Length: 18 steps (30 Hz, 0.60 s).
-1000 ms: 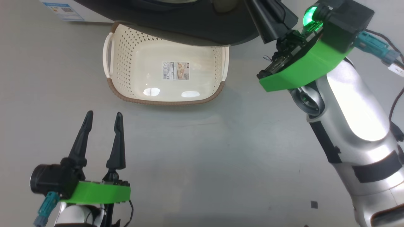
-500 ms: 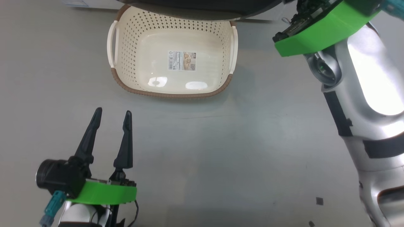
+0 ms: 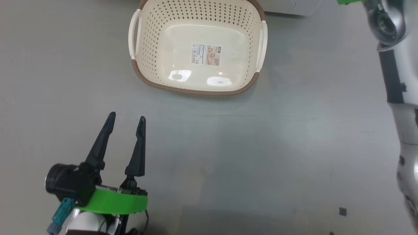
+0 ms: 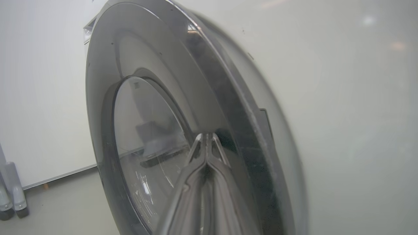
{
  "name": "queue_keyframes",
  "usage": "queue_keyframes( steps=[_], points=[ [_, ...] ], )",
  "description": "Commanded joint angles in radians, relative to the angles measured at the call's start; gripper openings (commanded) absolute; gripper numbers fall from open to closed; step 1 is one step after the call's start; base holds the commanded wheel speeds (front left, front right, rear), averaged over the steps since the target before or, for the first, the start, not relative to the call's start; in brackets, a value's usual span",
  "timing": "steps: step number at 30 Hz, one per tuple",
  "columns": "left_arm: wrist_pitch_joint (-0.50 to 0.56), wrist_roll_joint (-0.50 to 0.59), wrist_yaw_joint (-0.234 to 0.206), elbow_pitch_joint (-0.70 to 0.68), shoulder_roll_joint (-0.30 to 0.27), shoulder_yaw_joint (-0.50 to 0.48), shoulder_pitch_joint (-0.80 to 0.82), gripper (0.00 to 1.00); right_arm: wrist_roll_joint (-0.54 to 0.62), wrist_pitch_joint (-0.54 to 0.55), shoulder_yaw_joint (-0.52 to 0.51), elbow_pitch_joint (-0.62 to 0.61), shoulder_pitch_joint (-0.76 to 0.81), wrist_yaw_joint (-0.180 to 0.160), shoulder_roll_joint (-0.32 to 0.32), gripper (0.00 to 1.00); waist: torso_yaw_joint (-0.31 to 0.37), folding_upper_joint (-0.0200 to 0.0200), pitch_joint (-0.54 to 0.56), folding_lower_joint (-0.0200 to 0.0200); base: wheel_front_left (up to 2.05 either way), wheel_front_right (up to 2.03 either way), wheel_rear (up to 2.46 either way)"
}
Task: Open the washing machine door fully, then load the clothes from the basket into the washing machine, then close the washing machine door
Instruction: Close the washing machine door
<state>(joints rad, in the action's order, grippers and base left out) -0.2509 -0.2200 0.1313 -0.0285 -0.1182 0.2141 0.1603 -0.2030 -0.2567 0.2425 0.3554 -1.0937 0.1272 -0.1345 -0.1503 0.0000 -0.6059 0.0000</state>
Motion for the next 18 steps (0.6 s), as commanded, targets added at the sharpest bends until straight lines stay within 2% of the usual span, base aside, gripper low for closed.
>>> queue_keyframes(
  steps=[1,18],
  points=[
    [-0.011,0.003,-0.001,-0.034,-0.013,-0.028,-0.013,1.00,0.009,-0.005,-0.011,-0.019,-0.039,0.003,0.006,0.00,-0.008,0.0000,-0.006,0.0000,0.00,0.00,0.00],
    [-0.011,0.002,-0.001,-0.046,-0.014,-0.011,-0.014,1.00,0.079,-0.005,-0.074,0.138,-0.181,0.003,-0.053,0.00,-0.046,0.0000,-0.037,0.0000,0.00,0.00,0.00]
  ],
)
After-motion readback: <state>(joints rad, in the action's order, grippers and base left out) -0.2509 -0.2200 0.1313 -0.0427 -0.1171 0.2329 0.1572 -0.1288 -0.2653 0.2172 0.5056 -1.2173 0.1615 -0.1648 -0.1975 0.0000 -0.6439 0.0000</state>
